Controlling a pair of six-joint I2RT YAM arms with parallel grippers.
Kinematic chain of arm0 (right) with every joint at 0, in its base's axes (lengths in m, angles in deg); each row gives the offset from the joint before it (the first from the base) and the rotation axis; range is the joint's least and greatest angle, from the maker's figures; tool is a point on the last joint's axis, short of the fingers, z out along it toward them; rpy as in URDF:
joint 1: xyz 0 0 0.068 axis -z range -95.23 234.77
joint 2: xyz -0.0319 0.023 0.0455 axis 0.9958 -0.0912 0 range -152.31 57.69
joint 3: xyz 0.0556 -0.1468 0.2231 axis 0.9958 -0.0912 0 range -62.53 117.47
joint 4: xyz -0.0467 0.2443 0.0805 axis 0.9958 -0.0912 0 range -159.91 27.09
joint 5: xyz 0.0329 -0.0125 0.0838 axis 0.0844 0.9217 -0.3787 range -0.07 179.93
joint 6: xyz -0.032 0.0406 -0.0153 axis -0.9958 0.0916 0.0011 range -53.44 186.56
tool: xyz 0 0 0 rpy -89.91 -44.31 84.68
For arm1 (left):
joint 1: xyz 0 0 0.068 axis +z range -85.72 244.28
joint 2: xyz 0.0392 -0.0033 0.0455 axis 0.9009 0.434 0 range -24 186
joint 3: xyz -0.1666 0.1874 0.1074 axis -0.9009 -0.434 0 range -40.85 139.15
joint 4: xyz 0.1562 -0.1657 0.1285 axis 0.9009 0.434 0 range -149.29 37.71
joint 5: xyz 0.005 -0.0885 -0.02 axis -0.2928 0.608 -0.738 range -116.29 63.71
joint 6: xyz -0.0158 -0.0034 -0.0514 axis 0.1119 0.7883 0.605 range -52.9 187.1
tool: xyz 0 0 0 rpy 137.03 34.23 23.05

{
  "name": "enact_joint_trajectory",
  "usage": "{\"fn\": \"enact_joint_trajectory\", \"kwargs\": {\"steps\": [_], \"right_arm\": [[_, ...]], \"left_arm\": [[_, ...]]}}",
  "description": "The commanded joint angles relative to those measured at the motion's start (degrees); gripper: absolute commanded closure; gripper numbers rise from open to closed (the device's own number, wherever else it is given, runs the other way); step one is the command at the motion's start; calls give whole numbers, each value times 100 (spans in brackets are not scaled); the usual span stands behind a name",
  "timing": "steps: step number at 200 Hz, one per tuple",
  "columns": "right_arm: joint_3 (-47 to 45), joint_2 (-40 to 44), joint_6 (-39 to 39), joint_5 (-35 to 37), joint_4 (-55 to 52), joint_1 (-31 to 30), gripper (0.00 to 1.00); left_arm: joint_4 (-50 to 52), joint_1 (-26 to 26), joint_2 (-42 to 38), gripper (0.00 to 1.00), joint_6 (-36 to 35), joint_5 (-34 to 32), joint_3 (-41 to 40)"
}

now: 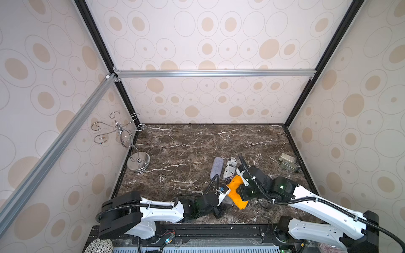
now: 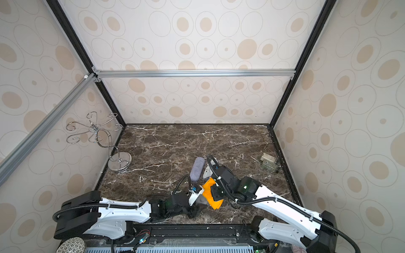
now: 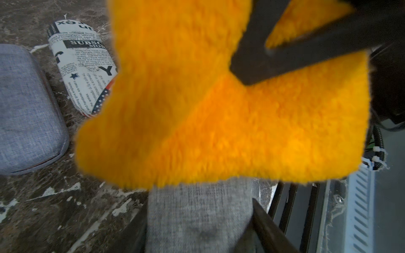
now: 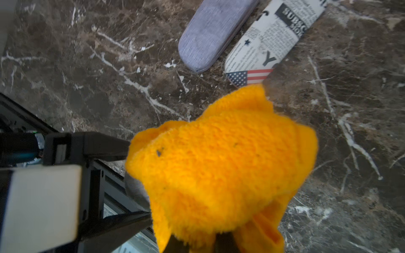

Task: Wipe the eyeglass case
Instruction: Wipe the dirt from the eyeglass case.

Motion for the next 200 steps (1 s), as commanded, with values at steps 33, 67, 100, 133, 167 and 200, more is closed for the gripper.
{"fn": "enact_joint_trajectory", "kwargs": {"steps": [33,67,100,133,167,200], "right_arm": [[387,-295,-528,-114,-210,765,100],[585,-585,-970,-1210,131,639,100],[347,-540,-880,-1384,637,465,100],[152,-649,-640,-852,693,468,100],[285,-628,-473,371,-5,812,100],[453,-606,-858,-340,32,854,100]], "left_arm": [[248,439,-242,60,-335,295,546],[362,600,-207,60,-509,284,658],[344,721,-230,60,-612,371,640],[334,749,-242,60,-651,381,585],[414,752,-300,60,-701,357,562],[648,752,-309,60,-801,296,573]]}}
